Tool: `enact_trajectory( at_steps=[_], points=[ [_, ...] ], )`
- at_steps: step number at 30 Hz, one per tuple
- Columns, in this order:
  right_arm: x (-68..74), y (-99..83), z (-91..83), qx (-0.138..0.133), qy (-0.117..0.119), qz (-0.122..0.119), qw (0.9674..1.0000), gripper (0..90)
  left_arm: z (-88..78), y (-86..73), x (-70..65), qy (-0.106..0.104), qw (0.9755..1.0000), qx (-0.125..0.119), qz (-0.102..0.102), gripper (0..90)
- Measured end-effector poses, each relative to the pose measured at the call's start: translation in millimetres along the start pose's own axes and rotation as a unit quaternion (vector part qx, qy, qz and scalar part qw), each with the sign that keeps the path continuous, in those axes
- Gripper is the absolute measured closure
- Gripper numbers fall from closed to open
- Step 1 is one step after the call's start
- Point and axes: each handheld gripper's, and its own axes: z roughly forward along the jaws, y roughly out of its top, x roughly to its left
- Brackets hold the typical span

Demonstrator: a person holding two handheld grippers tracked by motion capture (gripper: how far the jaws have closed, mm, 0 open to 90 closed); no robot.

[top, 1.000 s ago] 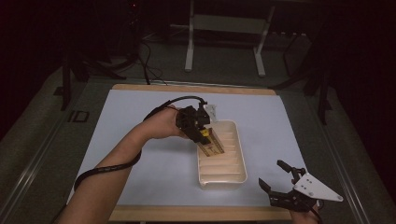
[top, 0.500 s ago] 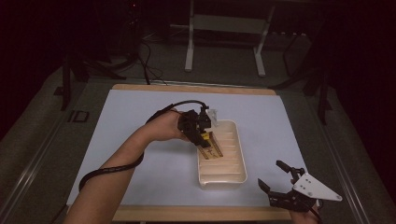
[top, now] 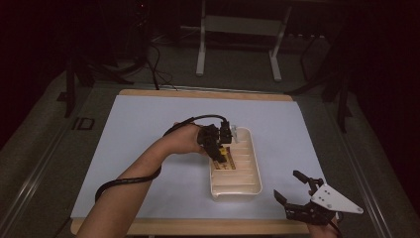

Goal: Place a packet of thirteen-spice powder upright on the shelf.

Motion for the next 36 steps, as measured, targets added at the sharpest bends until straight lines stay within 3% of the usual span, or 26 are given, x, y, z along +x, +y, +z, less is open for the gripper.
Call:
enact_trajectory(
  at_steps=[8, 13, 17, 23, 27, 30, 33, 36],
  points=[
    [-0.2, 0.1, -0.4, -0.001, 0.000, 0.000, 1.0000, 14.4, 16.0, 6.6, 1.1, 0.002, 0.9998, -0.017, 0.005, 67.4],
    [-0.5, 0.1, -0.4, -0.001, 0.000, 0.001, 1.0000, 14.4, 22.9, 2.9, 3.5, -0.005, 0.9980, -0.063, -0.002, 67.3],
    [0.0, 0.2, -0.4, -0.002, 0.000, -0.001, 1.0000, 14.4, 27.5, -1.3, 4.1, -0.004, 0.9945, -0.104, -0.001, 67.3],
    [0.0, 0.3, -0.5, -0.001, 0.000, 0.000, 1.0000, 14.4, 38.1, -7.2, 2.2, -0.002, 0.9870, -0.161, -0.004, 67.2],
    [0.2, 0.4, -0.6, -0.002, 0.000, -0.001, 1.0000, 14.4, 41.5, -10.3, 3.8, -0.004, 0.9842, -0.177, -0.007, 67.5],
    [0.2, 0.3, -0.5, -0.001, 0.000, -0.001, 1.0000, 14.5, 41.9, -9.7, 3.0, -0.005, 0.9843, -0.176, -0.007, 67.4],
    [0.5, 0.4, -0.4, -0.002, 0.001, -0.001, 1.0000, 14.5, 40.9, -7.5, 1.1, -0.001, 0.9855, -0.169, 0.007, 66.4],
    [0.3, 0.4, -0.5, -0.002, 0.001, -0.002, 1.0000, 14.5, 37.4, -7.9, -0.3, 0.002, 0.9835, -0.180, 0.015, 58.5]
  ],
)
